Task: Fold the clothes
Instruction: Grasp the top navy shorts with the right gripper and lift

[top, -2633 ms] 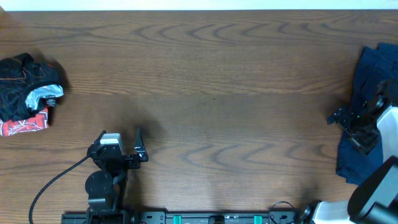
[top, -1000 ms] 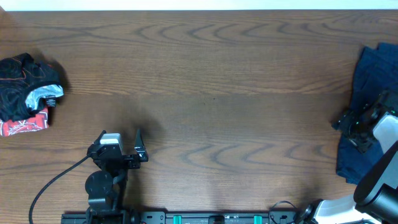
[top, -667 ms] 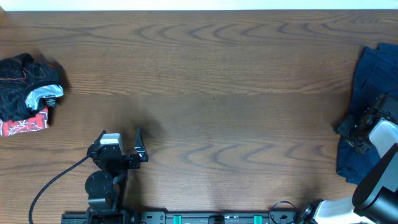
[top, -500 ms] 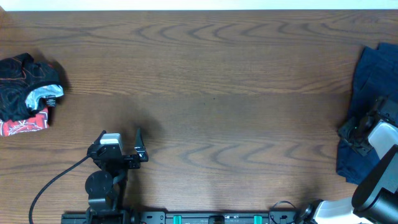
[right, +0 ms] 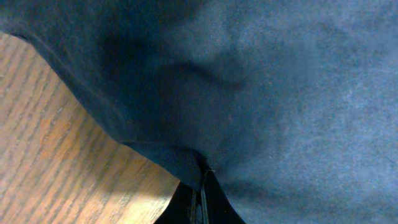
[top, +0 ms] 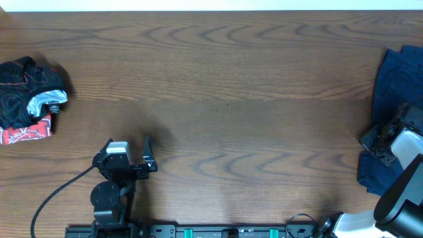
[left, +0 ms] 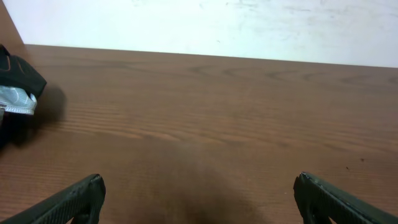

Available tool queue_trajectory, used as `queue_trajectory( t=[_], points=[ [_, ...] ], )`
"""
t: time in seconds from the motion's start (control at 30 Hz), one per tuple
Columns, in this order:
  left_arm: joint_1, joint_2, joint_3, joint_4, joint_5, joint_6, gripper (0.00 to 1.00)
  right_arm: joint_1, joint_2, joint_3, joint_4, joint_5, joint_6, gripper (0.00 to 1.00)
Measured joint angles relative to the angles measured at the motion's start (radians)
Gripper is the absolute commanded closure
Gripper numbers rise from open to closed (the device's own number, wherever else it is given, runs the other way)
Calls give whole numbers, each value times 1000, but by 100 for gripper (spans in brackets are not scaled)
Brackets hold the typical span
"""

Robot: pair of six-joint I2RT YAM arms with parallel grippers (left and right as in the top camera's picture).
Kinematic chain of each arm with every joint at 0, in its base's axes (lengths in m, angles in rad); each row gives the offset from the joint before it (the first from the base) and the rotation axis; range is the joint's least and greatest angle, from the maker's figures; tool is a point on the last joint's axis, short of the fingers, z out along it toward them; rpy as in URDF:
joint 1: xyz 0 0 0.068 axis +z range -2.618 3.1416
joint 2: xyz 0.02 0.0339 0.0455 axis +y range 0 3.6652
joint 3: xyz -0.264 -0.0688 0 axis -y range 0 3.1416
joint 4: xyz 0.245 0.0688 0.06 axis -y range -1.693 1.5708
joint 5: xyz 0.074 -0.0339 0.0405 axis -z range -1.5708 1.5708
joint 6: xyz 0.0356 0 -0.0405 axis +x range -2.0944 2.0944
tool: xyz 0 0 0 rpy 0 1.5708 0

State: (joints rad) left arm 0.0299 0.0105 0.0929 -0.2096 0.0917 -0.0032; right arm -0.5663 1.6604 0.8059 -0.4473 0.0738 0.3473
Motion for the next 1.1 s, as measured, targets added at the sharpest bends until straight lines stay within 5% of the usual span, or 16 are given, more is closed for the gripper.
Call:
queue_trajectory(
  t=[0.43, 1.1],
  points=[
    [0, 0, 0, 0, 0, 0, 2, 40, -64, 67, -160, -116, 7, 98],
    [0, 0, 0, 0, 0, 0, 2, 40, -226, 617, -549, -132, 43, 99]
  ],
)
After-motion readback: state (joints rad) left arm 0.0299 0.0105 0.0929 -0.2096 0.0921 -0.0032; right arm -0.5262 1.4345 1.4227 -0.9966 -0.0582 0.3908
